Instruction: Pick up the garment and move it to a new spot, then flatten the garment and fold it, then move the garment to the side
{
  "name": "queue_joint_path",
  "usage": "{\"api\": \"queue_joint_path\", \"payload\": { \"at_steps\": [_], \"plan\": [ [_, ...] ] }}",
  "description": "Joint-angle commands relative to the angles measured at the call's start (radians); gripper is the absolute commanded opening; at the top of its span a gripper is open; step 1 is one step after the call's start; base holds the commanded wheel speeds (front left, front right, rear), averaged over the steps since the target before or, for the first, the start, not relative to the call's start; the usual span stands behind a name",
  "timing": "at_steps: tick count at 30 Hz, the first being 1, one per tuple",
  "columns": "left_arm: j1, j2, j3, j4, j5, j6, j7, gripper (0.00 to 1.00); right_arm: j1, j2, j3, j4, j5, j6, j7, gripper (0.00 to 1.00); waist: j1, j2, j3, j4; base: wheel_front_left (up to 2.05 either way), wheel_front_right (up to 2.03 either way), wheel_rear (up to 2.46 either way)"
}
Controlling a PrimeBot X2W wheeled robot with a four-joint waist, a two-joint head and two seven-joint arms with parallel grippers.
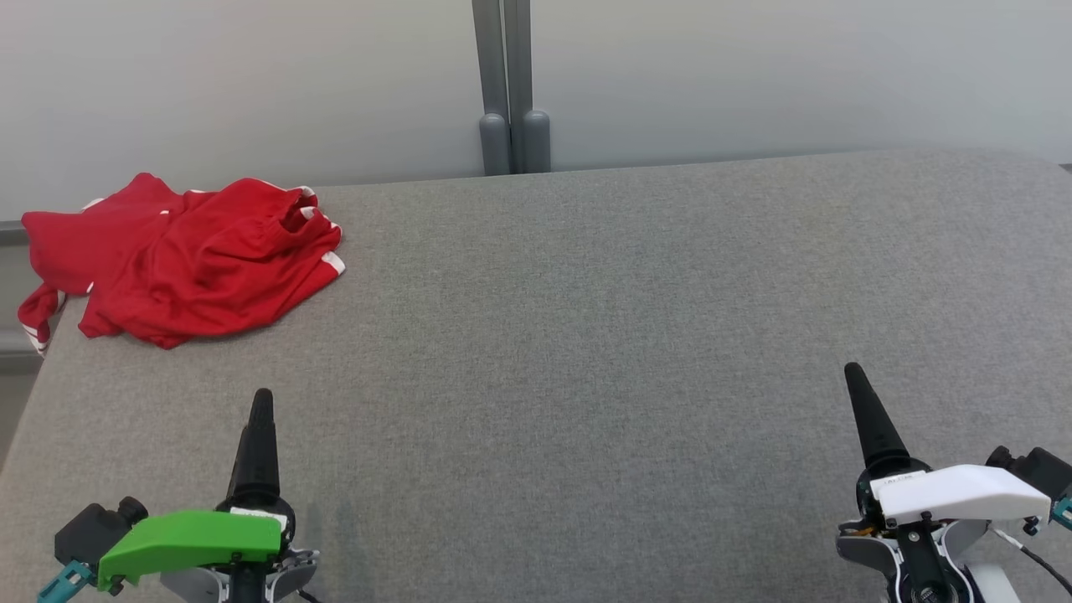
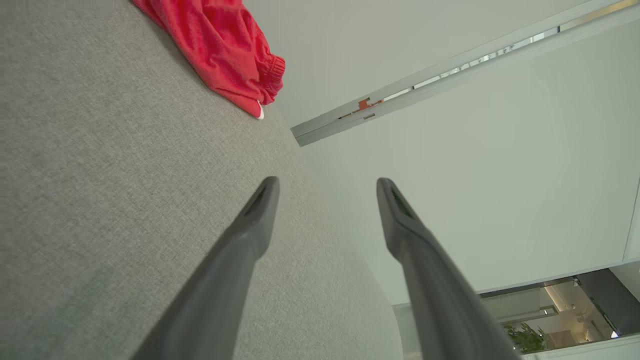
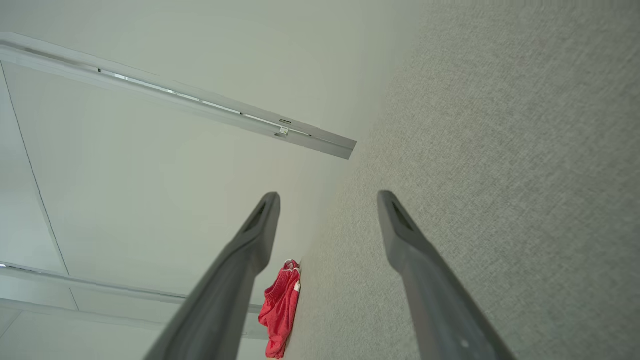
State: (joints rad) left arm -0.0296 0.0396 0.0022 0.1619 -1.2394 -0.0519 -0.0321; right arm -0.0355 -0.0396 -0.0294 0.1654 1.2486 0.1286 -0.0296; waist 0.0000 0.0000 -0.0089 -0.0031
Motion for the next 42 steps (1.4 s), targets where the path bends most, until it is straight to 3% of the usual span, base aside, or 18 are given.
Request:
{"api": "queue_joint_path", "payload": {
  "at_steps": [1,21,42],
  "plan": [
    [0.000,0.007,-0.004,-0.024,0.045,0.007,-0.011,1.00,-0.003,-0.006,0.005,-0.029,-0.047,0.002,-0.013,1.00,0.0000,0.0000,0.000,0.000,0.00,0.00,0.00],
    [0.037,0.009,-0.056,-0.047,0.439,0.033,-0.077,1.00,0.020,-0.008,0.074,-0.078,-0.393,0.003,-0.079,1.00,0.0000,0.0000,-0.008,-0.002,0.00,0.00,0.00],
    [0.076,0.011,-0.081,-0.063,0.683,0.057,-0.134,1.00,0.036,-0.010,0.128,-0.089,-0.683,0.003,-0.136,1.00,0.0000,0.0000,-0.018,-0.004,0.00,0.00,0.00]
  ]
}}
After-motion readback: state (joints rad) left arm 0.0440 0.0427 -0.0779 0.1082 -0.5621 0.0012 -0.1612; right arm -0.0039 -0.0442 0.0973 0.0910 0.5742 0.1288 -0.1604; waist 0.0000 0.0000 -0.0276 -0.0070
